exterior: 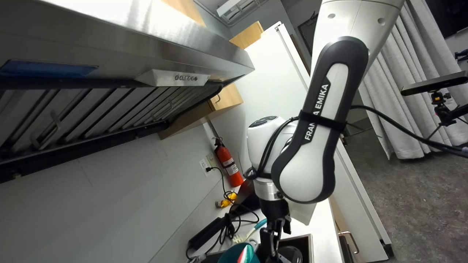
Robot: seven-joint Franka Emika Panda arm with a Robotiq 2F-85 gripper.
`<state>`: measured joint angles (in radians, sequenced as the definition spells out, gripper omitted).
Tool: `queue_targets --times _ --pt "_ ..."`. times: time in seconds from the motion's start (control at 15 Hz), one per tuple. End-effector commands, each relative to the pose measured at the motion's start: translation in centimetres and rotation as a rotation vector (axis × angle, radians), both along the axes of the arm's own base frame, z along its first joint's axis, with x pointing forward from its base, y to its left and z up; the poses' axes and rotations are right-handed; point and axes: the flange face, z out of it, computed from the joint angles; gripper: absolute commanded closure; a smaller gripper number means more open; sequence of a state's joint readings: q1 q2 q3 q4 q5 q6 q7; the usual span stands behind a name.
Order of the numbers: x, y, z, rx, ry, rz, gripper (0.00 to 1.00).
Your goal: Put the lid on the stove on the pot
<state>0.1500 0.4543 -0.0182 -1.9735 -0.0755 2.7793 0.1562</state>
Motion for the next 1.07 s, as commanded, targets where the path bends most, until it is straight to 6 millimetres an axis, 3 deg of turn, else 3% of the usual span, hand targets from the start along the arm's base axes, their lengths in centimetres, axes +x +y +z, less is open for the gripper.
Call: queue_targets --times 0.0,0.6,0.67,0.8,1.0 --pt "1.9 0.9 -0.8 -0.034 -0.049 -0.061 0.0" --pt "2.8 1.4 -3.0 -0.03 -0.048 -0.225 0.02" --pt "2.8 1.3 -3.2 -0.028 -0.047 -0.238 0.26" --pt "2.9 1.1 -3.6 -0.028 -0.044 -0.256 0.32" --pt "3.0 0.5 -3.7 -0.029 -0.045 -0.278 0.56"
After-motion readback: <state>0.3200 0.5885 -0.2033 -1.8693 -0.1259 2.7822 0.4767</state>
